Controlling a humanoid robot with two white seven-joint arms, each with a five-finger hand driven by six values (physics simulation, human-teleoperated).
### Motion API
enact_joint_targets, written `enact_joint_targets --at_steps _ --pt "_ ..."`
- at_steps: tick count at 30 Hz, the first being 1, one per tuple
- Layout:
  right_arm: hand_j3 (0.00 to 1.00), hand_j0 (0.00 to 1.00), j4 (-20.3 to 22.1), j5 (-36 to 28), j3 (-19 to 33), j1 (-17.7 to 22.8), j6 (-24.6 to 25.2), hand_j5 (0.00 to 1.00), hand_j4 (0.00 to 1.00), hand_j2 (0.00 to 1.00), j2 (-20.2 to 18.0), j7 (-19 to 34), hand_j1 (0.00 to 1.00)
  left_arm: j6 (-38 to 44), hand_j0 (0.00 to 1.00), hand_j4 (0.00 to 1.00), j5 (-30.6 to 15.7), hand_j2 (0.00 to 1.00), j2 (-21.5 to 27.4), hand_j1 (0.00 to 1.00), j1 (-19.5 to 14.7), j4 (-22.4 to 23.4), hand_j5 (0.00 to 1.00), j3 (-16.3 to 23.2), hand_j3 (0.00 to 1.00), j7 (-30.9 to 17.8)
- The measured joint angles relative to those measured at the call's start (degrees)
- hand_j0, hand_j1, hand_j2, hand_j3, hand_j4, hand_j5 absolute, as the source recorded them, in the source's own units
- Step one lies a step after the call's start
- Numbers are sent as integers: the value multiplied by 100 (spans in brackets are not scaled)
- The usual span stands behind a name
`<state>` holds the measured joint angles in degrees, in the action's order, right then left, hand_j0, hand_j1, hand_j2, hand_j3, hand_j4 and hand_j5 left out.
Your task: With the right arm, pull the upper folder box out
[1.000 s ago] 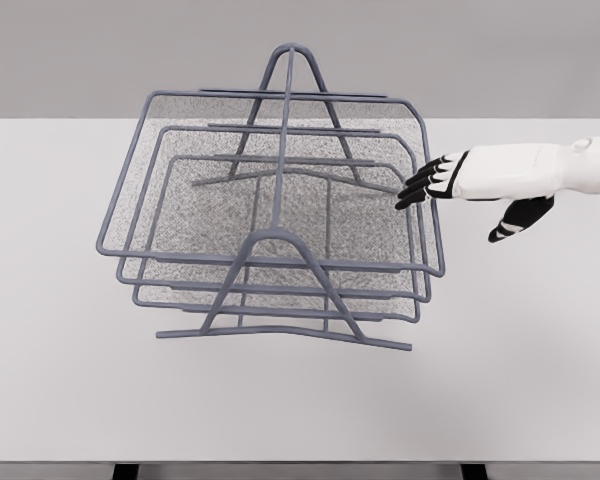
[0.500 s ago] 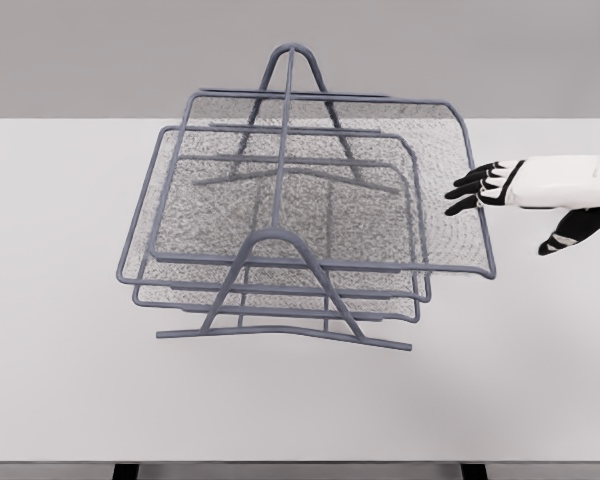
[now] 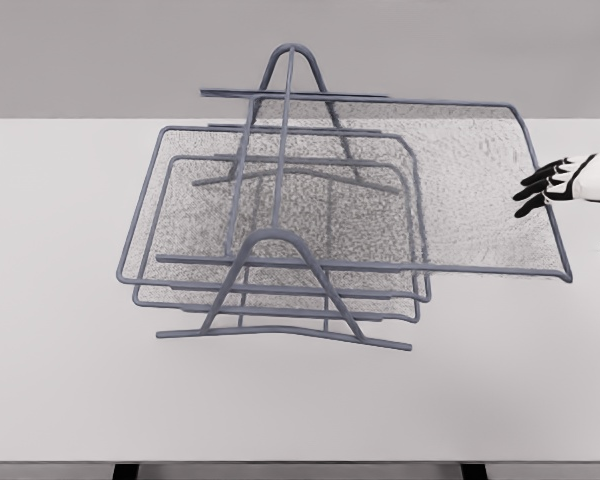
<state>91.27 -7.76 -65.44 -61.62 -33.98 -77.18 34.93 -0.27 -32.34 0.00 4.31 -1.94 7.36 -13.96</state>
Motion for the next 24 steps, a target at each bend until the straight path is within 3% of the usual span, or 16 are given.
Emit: enact_joint_targets --at_steps 13,24 --pt "100 100 -170 131 173 9 -65 100 100 100 -203 5 100 0 100 100 0 100 0 100 0 0 100 1 100 0" --pt "100 100 -4 -653 1130 -80 -117 100 100 100 -533 9 100 0 100 100 0 100 0 100 0 0 100 2 100 0"
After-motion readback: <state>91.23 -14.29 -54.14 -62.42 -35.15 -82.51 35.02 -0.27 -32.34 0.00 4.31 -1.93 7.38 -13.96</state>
